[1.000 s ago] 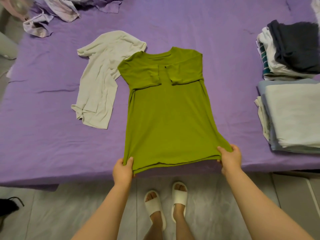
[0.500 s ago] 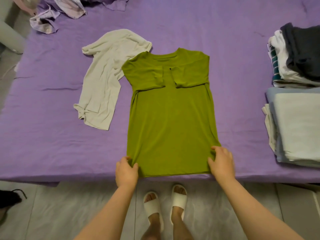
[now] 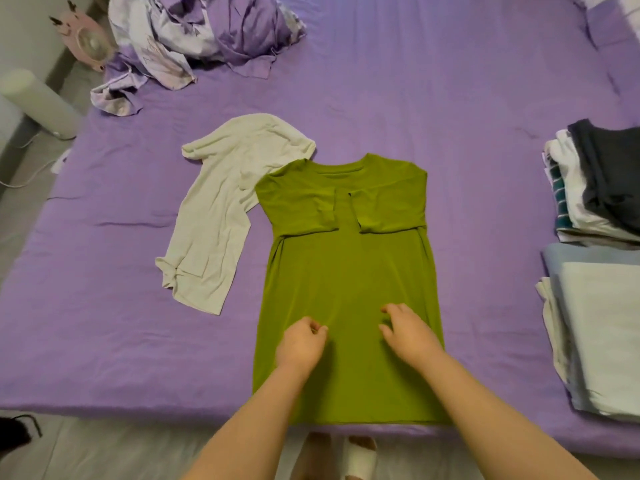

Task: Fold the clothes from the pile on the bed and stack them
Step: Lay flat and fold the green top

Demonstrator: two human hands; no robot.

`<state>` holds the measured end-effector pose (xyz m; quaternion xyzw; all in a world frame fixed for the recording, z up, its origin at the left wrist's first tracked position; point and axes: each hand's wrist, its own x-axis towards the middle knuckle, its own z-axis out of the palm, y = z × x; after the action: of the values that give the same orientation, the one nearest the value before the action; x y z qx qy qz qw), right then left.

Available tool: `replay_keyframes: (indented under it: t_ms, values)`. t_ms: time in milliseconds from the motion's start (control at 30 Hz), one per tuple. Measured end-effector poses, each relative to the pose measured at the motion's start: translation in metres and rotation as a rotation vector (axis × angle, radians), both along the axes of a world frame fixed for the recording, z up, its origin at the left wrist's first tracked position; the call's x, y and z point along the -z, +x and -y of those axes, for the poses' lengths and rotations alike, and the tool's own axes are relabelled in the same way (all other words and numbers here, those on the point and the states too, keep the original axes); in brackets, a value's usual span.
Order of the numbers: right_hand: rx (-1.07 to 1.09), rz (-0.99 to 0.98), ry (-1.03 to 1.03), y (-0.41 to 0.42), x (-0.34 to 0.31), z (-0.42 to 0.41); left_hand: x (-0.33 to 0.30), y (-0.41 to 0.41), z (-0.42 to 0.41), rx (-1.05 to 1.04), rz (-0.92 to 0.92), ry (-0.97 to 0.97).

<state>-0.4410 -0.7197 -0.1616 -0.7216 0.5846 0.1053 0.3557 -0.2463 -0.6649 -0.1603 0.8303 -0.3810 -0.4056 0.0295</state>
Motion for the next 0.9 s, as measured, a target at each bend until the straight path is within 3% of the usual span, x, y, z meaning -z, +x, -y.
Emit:
replay_keyframes:
  t_ms: [233, 600, 767, 900]
  values:
    - [0.001, -0.052, -0.018, 0.025, 0.003, 0.077, 0.005, 0.035, 0.081, 0.142, -0.014, -0.030]
    - [-0.117, -0.120, -0.117, 0.066, 0.032, 0.205, 0.031, 0.091, 0.219, 0.497, 0.192, -0.255]
    - [-0.205, -0.225, 0.052, 0.070, 0.053, 0.246, 0.055, 0.100, 0.264, 0.851, 0.269, -0.178]
    - [-0.275, -0.341, 0.074, 0.083, 0.063, 0.247, 0.080, 0.086, 0.265, 0.937, 0.303, -0.046]
